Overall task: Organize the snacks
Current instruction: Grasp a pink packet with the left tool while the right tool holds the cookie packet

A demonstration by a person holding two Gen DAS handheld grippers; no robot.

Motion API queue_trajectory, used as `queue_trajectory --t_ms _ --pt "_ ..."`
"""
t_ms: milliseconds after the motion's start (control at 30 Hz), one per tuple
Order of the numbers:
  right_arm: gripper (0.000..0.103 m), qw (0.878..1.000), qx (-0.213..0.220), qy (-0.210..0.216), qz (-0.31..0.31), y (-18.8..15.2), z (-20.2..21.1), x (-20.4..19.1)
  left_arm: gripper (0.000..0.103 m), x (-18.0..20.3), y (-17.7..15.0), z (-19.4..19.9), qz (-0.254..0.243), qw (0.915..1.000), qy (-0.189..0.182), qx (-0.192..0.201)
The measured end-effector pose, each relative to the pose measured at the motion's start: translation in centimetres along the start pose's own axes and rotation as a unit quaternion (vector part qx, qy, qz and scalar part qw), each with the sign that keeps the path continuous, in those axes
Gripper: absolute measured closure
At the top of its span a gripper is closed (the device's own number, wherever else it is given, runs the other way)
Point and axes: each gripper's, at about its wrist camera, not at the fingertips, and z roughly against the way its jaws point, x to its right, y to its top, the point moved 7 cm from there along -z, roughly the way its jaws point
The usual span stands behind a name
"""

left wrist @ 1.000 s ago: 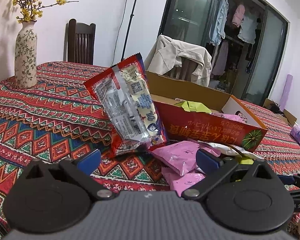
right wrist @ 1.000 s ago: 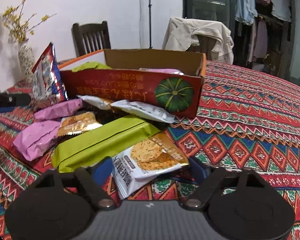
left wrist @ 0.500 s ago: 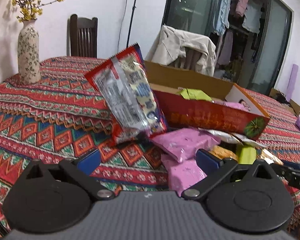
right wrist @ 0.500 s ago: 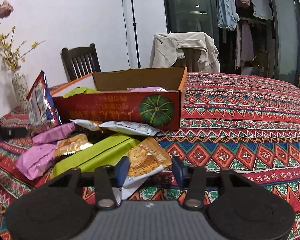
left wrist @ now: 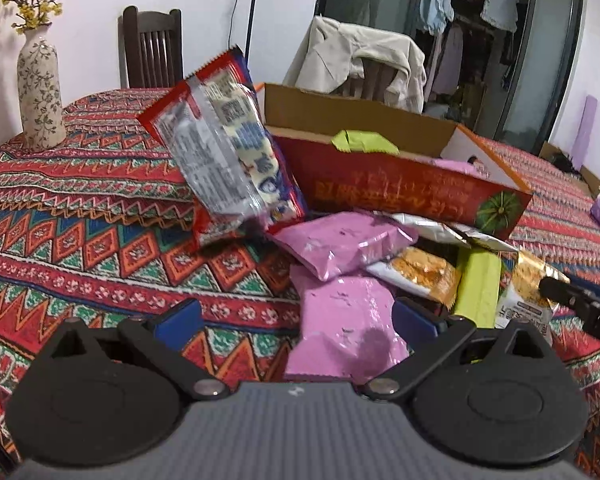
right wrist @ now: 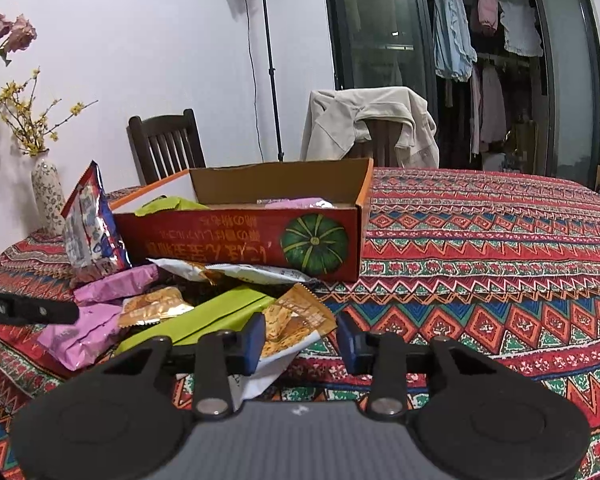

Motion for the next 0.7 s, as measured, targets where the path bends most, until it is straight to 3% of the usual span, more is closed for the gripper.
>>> queue_trajectory --t_ms 33,200,300,333,367,433,467,533,700 --pt "0.082 1.0 0.0 0.001 0.0 0.0 0.0 0.0 0.0 0.2 -0.2 -0.2 -0.002 1.0 0.002 -0.006" --pt "0.081 1.0 -0.007 0.003 -0.003 0.0 -0.2 0.1 0.0 1.4 -0.6 -1.1 -0.015 0.9997 0.002 -0.019" --pt "0.069 1.0 -0.022 -0.001 -0.002 -0.2 -0.7 0.0 0.0 2.2 -0.9 -1.6 -0.031 0.9992 0.005 -0.023" --pt "0.06 1.0 -0.027 -0.002 0.001 -0.3 -0.9 -0.1 0.003 2.4 -1.0 -1.7 -0.036 0.999 0.003 -0.024" --pt "0.047 0.999 -0.032 -0.002 0.008 -0.4 -1.1 -0.4 0.012 2.6 -1.1 -1.8 -0.042 0.9988 0.003 -0.024" --pt "0.032 0.999 -0.037 -0.008 0.03 -0.5 -1.3 -1.0 0.029 2.8 -1.1 -1.7 -0.053 0.9984 0.007 -0.017" --pt "0.029 0.998 -0.04 -0.013 0.041 -0.5 -1.4 -1.4 0.037 2.8 -1.0 -1.6 -0.054 0.9984 0.004 -0.013" --pt "0.024 0.997 -0.055 -0.021 0.051 -0.7 -1.8 -1.9 0.041 2.8 -1.0 -1.5 -0.051 0.9986 -0.005 -0.01" --pt "0.018 0.994 -0.1 -0.018 0.045 -1.3 -3.5 -2.6 0.042 2.0 -1.0 -1.0 -0.038 0.999 -0.023 -0.008"
